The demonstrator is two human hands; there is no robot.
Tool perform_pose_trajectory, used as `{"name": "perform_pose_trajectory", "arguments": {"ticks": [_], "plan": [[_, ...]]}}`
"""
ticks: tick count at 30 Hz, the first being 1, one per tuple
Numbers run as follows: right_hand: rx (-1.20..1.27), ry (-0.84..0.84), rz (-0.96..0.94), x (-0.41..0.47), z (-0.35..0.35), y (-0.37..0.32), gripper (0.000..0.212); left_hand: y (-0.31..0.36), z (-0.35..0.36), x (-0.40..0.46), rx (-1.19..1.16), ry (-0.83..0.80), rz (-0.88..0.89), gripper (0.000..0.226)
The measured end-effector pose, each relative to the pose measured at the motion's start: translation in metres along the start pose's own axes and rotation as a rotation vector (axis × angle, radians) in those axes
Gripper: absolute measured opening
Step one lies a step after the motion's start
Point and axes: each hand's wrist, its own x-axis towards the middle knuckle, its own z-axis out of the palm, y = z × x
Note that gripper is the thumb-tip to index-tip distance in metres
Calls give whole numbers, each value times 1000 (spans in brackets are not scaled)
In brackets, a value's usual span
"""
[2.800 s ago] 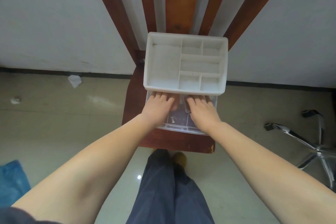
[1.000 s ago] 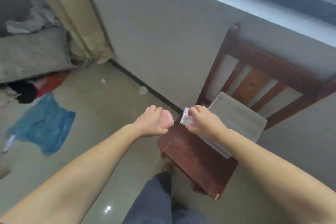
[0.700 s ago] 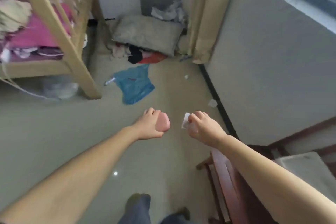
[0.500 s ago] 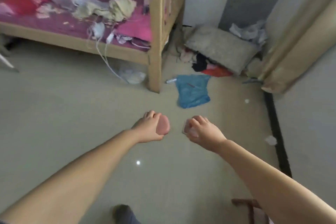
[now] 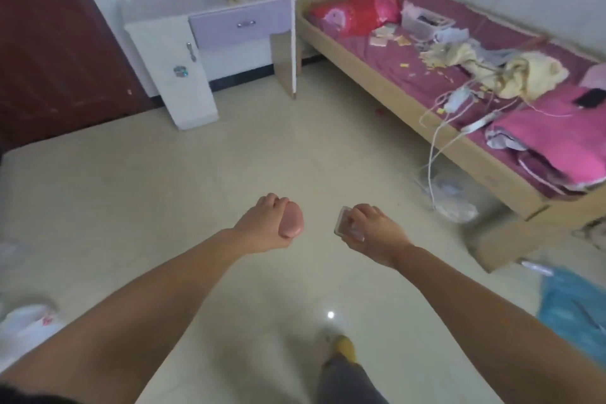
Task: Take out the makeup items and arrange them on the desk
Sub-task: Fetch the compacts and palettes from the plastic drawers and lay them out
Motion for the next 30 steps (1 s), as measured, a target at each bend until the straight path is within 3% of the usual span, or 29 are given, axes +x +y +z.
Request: {"name": "perform_pose_trajectory", "arguments": {"ticks": [6,14,22,30], "plan": [[-37,-74,-265,174,-1,-11,46,-94,-36,74,-24,82,-175,76],[-56,-89,-519,407,-31,-18,35,-185,-117,198,-139,199,-389,76],[-60,-105,-645,602,-25,-41,35,-296,-168,314,-127,208,-472,79],[-37,-73,-598,816,-28,-73,31,-449,-259,456,-144,224,-437,77]]}}
